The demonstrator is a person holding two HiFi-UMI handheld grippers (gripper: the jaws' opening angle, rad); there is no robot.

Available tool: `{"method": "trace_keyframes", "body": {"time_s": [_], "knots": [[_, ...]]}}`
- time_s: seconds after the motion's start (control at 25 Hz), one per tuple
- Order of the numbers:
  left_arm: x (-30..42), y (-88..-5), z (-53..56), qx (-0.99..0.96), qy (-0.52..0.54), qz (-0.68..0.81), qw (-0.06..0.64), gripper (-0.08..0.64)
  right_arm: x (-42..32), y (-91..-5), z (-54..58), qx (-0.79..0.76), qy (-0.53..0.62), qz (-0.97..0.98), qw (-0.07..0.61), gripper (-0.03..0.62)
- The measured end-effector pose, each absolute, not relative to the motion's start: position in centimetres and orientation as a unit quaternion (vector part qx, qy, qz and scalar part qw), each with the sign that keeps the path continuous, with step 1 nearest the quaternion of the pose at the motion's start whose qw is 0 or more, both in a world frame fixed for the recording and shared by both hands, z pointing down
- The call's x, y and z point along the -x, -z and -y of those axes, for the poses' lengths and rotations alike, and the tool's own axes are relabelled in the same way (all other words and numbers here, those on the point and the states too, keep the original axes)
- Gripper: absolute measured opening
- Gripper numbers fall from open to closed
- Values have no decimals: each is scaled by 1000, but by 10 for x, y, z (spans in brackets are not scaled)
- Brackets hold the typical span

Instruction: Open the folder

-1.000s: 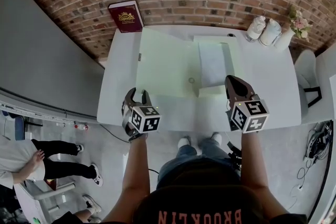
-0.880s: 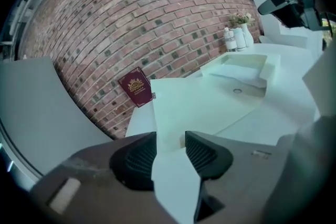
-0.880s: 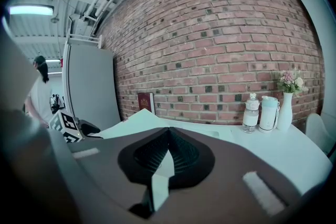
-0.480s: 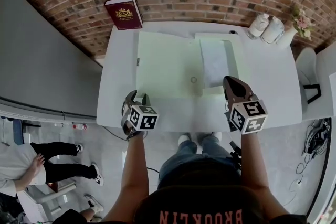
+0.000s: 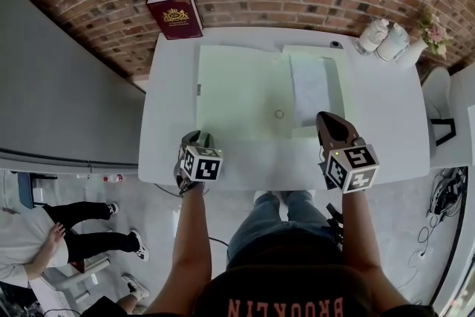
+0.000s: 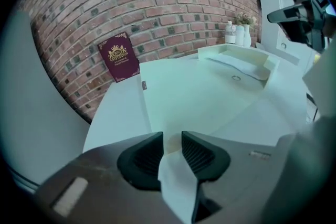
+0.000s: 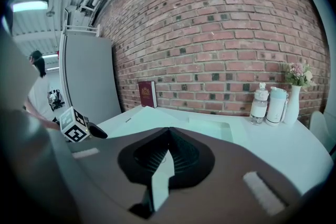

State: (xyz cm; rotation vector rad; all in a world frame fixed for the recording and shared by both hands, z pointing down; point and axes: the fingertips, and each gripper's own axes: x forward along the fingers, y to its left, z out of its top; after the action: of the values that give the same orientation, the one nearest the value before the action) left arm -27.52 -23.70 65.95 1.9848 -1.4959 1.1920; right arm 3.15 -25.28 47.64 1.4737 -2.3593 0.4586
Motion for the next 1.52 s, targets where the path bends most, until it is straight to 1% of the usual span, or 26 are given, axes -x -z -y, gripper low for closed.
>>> {"method": "trace_keyframes", "body": {"time_s": [0.28,0.4,0.52,0.72,1.12,1.52], "knots": [[277,-675,240,-706,-424,518,233,115,-26,-489,255,-509,-170,825,175,-2],[278,-676,243,-705,-419,517,244,96,-23,-493,256,-506,-173,826,180,-2],[276,-682,241,-705,-415,508,268,60,-20,-497,256,-501,-174,827,186,-2],[277,-680,243,-703,-397,498,315,57,-18,-502,254,-494,-175,829,197,-2],[277,-665,249,-701,-380,501,335,57,-19,-497,248,-492,-170,830,201,-2],[280,-631,249,-697,-325,557,315,57,-22,-481,247,-487,-148,839,191,-2]]}}
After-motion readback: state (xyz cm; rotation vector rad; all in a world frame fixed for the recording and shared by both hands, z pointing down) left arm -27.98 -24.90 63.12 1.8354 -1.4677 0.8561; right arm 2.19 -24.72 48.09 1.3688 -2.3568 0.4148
